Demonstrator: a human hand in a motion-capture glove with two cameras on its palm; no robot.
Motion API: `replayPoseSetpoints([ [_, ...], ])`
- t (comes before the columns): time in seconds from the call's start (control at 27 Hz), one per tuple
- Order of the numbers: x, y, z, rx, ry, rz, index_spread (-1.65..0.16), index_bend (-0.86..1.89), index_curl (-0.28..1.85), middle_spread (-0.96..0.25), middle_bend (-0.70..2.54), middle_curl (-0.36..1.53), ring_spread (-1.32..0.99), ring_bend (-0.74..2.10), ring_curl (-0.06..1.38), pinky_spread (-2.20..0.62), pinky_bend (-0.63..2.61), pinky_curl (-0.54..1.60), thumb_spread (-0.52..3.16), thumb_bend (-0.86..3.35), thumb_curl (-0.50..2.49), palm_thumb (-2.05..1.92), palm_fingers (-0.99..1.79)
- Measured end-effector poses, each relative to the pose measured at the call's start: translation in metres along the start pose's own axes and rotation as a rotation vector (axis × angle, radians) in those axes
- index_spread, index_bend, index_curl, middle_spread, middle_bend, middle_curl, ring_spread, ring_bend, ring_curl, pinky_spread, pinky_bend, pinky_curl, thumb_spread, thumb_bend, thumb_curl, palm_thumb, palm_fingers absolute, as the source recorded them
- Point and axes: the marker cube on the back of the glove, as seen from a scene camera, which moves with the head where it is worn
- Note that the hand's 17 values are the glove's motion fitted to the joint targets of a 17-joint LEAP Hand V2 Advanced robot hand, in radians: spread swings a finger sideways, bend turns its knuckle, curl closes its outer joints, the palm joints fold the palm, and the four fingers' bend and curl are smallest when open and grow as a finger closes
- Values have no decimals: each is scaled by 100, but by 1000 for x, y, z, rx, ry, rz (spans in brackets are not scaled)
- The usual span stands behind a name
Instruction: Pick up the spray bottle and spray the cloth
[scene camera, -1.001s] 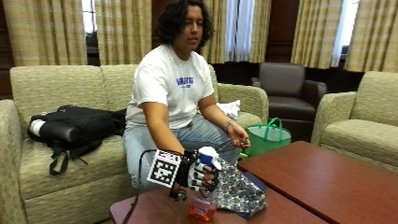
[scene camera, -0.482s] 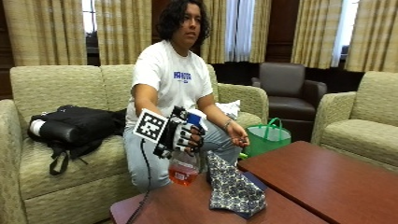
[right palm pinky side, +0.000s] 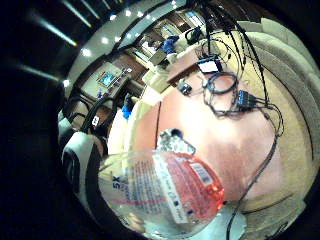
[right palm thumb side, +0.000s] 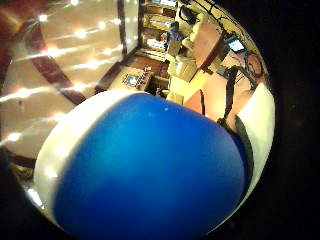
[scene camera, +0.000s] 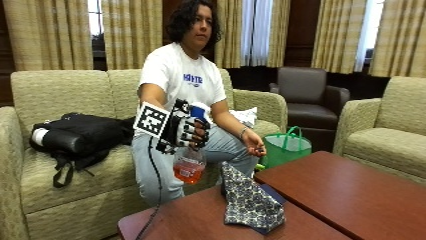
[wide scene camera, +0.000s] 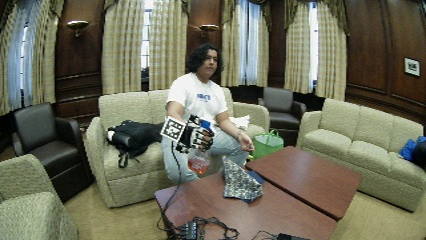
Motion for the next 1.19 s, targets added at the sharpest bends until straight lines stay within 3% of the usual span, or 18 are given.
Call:
replayPoseSetpoints([
  [0.15,3,6,-2,12,-19,26,-28,37,52,-19,61,50,-24,67,45,-31,39,38,16,-3,73,98,139],
  [0.41,9,17,-7,-69,-36,-52,-28,36,54,-19,61,50,-24,67,45,-31,39,38,16,-3,75,97,139],
  [0.56,0,12,-5,-40,1,4,-28,35,55,-19,61,50,-24,67,45,-31,39,38,15,-3,76,97,139],
  [0.82,-24,20,0,-251,128,-22,-28,35,55,-19,62,50,-24,67,45,-31,38,38,15,-3,77,97,138],
  [1.19,-30,26,5,-357,207,-31,-28,34,56,-19,61,50,-25,67,45,-31,38,38,15,-3,79,96,138],
])
